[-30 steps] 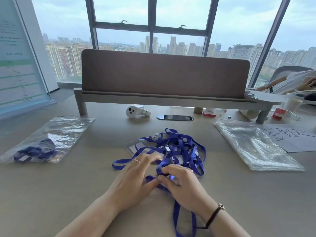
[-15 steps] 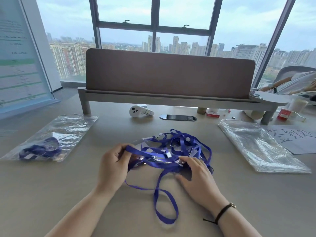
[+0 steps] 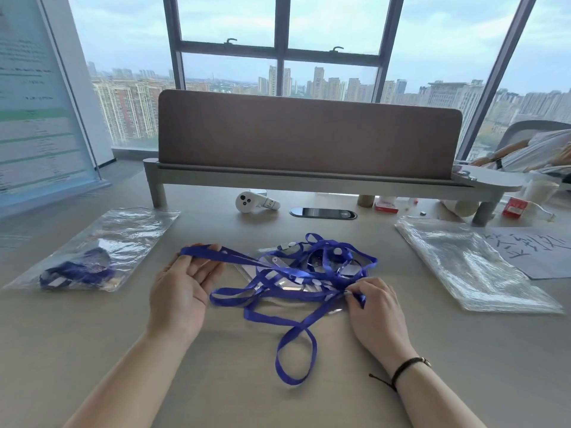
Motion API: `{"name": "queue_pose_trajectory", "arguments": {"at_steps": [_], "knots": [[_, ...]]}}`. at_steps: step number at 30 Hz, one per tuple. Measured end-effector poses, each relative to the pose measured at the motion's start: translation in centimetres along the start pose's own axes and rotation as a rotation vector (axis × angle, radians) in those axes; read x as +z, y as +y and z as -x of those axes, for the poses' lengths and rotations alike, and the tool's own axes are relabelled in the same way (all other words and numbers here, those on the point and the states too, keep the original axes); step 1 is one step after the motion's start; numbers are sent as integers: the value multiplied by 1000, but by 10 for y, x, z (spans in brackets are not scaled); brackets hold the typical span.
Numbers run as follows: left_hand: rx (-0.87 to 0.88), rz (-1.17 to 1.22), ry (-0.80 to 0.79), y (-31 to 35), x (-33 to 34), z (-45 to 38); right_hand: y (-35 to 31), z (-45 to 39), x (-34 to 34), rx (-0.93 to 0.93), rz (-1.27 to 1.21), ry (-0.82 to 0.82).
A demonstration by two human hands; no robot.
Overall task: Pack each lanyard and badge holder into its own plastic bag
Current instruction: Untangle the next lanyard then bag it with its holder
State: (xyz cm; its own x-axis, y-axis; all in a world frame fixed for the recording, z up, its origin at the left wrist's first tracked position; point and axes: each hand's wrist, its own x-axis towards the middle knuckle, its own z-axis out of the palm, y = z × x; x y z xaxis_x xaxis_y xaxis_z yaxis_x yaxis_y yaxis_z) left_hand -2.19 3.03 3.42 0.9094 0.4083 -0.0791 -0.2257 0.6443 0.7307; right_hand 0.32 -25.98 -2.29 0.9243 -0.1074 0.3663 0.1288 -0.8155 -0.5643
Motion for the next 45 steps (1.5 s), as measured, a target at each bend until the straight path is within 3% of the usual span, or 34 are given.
{"name": "queue_pose_trajectory", "arguments": {"at_steps": [6, 10, 15, 17, 20, 22, 24, 27, 32, 36, 39, 45], "knots": [[-22, 49, -26, 10, -1, -5, 1, -30, -3, -49, 173, -130], [-57, 106, -48, 16, -7, -9, 7, -51, -2, 79, 259, -148], [-99, -84, -68, 14, -3, -7, -8, -42, 6, 30, -80, 76], [-96, -149, -118, 11, 1, -2, -28, -41, 5, -92, -95, 123], [-133, -154, -259, 10, 4, 7, -60, -47, 7, -380, 103, -195], [-150, -112, -338, 12, 6, 11, -71, -56, 17, -435, 274, -399], [-157, -31, -371, 16, 6, 14, -76, -67, 24, -401, 319, -439], [-134, 47, -318, 22, 1, 10, -80, -86, 22, -296, 190, -387], [-84, -24, -204, 20, -6, 1, -107, -106, -3, -85, -307, -323], [-41, -284, 10, 11, -7, -8, -143, -110, -28, -100, -468, -279], [28, -656, 140, 5, -7, -8, -166, -111, -45, -39, -624, -275], [168, -875, 56, -1, -7, -6, -200, -105, -69, 108, -724, -238]]}}
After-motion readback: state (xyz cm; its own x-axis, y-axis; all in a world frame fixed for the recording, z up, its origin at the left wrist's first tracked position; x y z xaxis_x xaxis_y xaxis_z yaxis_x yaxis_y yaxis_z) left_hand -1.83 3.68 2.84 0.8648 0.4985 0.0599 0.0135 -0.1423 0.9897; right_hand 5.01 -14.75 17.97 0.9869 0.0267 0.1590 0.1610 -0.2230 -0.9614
